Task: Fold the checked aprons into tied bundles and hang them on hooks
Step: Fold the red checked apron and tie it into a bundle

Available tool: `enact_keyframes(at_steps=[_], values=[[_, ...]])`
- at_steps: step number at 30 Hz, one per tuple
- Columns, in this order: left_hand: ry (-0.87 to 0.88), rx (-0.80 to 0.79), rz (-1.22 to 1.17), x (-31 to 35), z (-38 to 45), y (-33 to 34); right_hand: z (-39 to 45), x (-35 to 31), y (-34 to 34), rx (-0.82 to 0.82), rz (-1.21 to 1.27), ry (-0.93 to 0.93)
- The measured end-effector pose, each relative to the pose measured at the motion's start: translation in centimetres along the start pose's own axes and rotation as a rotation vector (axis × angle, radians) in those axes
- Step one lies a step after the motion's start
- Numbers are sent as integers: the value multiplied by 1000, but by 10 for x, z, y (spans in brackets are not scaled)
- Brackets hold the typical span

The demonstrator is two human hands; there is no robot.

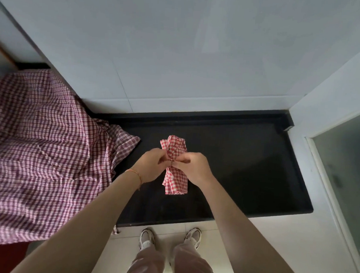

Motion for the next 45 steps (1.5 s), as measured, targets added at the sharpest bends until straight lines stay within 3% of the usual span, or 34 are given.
enact_keyframes(at_steps=[5,9,11,13,18,25,30,34,38,41,45], values=[[107,51,146,-12,-8,-2,0,-1,8,-81,-101,4],[421,427,300,-8,-22,3,1,-4,12,-36,-108,11],[495,512,278,-8,-24,9,3,-5,16,-15,-88,8],[442,480,165,-6,-24,12,3,-6,22,-20,-111,10],[76,305,11,-6,-13,10,5,-2,35,19,-219,-69],[-143,111,-135,-15,1,8,6,-8,38,-28,-332,-145],[-136,100,-262,-15,-6,5,9,-9,44,72,-345,-128],[-45,209,-237,-20,-21,11,13,-12,49,34,-463,-173],[-97,256,-200,-20,-22,18,11,-19,54,-37,-603,-183],[-139,218,-186,-22,-19,21,12,-22,51,-61,-567,-130],[-179,182,-238,-31,-18,19,19,-18,34,-101,-272,38]])
Point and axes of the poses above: each hand's wrist, its own z-axis towards the middle knuckle, its own y-axis out of the palm, x = y × z, the point moved 2 cm from there along z, towards the middle knuckle, and after that the axes turned 1 degree about z, right-handed, at the moved point
